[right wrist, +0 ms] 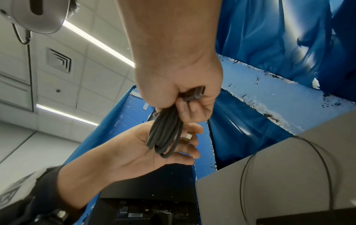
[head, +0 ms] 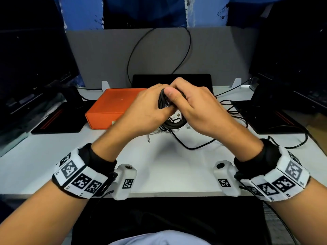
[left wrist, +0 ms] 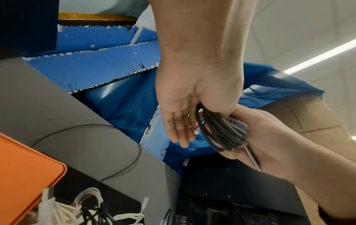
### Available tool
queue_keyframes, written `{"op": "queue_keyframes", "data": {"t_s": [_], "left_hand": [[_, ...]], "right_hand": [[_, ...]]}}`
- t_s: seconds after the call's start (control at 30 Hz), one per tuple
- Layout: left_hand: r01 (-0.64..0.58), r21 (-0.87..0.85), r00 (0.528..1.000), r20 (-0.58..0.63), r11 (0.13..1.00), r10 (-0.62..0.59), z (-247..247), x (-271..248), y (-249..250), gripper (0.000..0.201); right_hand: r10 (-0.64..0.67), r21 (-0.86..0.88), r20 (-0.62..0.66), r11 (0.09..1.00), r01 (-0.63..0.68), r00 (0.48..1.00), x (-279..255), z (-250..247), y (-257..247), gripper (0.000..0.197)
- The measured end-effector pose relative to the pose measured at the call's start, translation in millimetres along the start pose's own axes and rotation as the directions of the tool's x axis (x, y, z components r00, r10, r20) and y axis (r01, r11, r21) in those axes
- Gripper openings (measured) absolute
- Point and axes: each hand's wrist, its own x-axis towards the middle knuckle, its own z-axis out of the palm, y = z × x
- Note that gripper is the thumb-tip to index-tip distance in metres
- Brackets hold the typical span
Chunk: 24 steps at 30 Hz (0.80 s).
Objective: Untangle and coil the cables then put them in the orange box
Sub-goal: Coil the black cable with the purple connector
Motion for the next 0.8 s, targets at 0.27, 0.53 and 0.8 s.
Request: {"op": "queue_keyframes", "data": {"t_s": [0.27, 0.53, 0.8], "left_hand": [[0.004, -0.198, 1.000, 0.028, 0.980, 0.001, 6, 0, 5, 0.024], [-0.134, 0.022, 0.983, 0.128, 0.991, 0.131, -10, -4, 2, 0.018], [0.220, -0.517, 0.970, 0.203, 0.827, -0.132, -1, -3, -2, 0.067]], "right_hand": [[0.031, 0.029, 0.023, 0.999, -0.032, 0.999, 0, -10, 0, 0.030], [0.032, 0.042, -0.007, 0.999, -0.031, 0.999, 6, -12, 8, 0.035], [0.056, 0.353, -0.012, 0.934, -0.048, 0.998, 12, -9, 19, 0.057]]}}
